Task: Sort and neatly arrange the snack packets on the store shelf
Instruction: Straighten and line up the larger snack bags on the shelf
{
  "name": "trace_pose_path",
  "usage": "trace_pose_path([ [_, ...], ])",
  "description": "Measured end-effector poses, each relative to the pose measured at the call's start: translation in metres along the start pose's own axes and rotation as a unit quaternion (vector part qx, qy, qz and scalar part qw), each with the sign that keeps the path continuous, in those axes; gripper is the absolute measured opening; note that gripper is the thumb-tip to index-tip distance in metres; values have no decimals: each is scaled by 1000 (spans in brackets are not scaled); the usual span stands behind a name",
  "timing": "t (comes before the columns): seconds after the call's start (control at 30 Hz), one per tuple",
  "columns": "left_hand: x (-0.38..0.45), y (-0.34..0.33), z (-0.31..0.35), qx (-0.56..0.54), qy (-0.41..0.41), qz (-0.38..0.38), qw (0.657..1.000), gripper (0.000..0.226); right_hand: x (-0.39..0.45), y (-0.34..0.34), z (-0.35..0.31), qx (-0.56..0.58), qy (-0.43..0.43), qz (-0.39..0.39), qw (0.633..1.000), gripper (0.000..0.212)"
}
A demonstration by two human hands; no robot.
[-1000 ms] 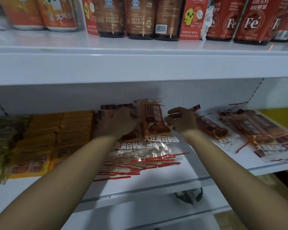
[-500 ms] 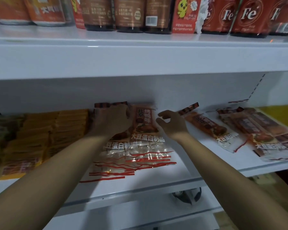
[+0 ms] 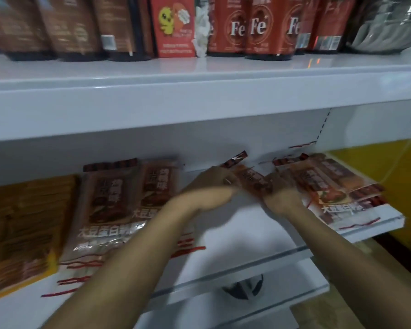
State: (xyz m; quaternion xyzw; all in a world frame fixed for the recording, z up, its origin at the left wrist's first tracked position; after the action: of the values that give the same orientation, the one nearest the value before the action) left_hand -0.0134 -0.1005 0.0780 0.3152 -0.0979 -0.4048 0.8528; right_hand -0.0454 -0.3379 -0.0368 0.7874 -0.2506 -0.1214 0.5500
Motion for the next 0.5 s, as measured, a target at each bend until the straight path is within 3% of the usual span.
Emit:
trace_pose_path([
  [0.1,21,-41,2,-144,52,-3,988,10,13,12,17,-4,-26,-65,998,57],
  [0.23,48,-83,-7,-255,126,-3,959,8,32,26,17,34,-22,-133,990,65],
  [0.3,62,-88,-11,-269,132,43,953,4,39,21,19,105,-17,-153,982,73],
  [0.37,70,-89,-12,-259,129,100,952,25,49,7,32,183,-26,-163,969,83],
  [0.43,68,-89,-12,-237,130,165,949,37,52,-3,38,277,-37,-180,943,73],
  [0.5,67,-89,-16,-227,114,211,944,35,39,4,30,388,-46,-179,903,58],
])
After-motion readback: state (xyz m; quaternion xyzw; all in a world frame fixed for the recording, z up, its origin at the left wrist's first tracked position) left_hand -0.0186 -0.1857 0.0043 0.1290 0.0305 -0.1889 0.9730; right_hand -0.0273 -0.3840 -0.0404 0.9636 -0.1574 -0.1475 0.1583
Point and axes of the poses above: each hand's wrist, its own x-axis towards the middle knuckle, its own y-axis out of the back of the hand, z = x × y, the point moved 6 cm from there along x, towards the middle knuckle, and after that the axes turned 4 degrees about -z, right-handed, at the moved point
